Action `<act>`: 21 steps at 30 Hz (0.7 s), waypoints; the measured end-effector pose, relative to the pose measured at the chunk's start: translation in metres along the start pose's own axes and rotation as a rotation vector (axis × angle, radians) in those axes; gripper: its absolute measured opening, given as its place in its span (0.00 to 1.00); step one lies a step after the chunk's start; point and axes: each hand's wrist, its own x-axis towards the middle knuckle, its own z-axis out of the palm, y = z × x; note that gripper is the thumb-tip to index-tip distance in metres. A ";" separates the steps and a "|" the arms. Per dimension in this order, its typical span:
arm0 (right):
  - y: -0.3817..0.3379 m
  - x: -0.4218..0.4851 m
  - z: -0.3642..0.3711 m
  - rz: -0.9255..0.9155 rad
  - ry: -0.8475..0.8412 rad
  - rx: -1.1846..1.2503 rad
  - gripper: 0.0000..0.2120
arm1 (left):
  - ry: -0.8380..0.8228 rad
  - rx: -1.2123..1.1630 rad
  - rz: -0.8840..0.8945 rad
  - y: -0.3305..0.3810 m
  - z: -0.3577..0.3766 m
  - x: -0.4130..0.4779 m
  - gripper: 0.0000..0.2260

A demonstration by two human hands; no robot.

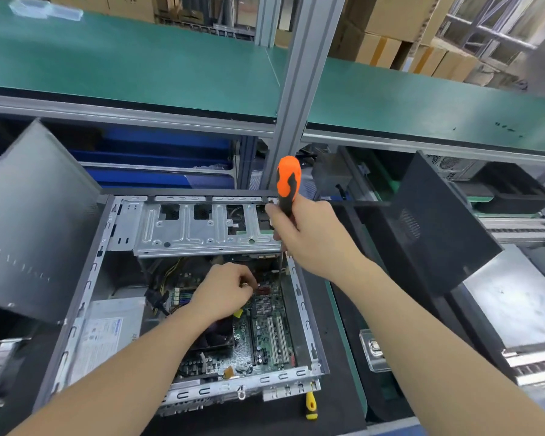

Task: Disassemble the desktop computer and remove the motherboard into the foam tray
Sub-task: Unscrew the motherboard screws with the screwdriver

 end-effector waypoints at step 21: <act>0.012 -0.006 0.010 0.154 0.005 0.032 0.20 | -0.033 0.149 -0.030 -0.002 0.008 0.004 0.08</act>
